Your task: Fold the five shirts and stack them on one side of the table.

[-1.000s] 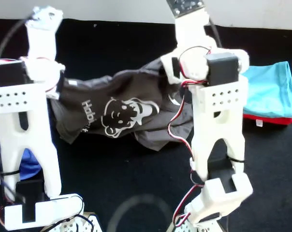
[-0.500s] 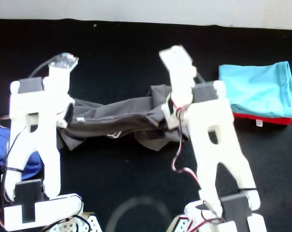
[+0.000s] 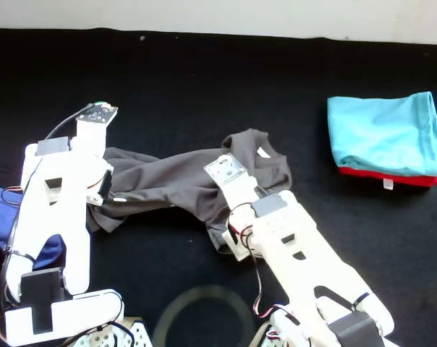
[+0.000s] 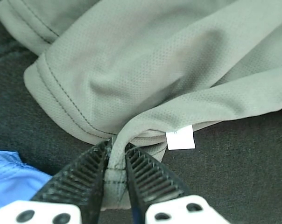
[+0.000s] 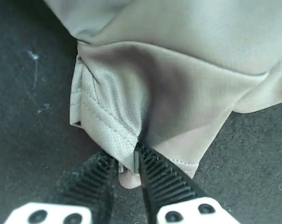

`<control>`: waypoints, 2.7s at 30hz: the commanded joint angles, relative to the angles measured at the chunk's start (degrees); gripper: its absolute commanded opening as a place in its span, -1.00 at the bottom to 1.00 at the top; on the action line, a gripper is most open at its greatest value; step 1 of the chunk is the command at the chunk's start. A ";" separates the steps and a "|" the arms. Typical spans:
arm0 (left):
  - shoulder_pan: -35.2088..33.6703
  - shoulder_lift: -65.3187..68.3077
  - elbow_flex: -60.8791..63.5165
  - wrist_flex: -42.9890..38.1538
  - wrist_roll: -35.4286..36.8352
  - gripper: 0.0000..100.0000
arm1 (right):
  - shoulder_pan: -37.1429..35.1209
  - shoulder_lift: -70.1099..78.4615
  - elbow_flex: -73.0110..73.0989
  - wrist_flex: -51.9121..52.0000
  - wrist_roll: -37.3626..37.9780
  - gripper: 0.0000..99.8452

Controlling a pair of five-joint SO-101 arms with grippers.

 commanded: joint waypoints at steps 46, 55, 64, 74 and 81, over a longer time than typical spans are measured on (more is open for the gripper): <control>-1.01 -2.07 -1.45 -2.46 -0.70 -0.98 | 3.38 -1.45 -0.84 1.01 3.52 -0.49; -1.01 -2.07 -1.45 -2.46 -0.70 -0.98 | 5.85 -1.36 7.69 -7.78 3.87 -0.49; -0.92 -2.07 -3.91 1.49 -0.53 -0.98 | 5.85 -1.27 11.82 -8.48 8.88 -0.51; -0.92 -2.07 -12.88 10.29 -0.44 -0.98 | 6.20 -2.07 11.82 -8.48 9.93 -0.98; -0.66 -2.07 -16.84 12.75 -0.44 -0.98 | 14.46 -2.15 -6.73 2.33 9.85 -0.99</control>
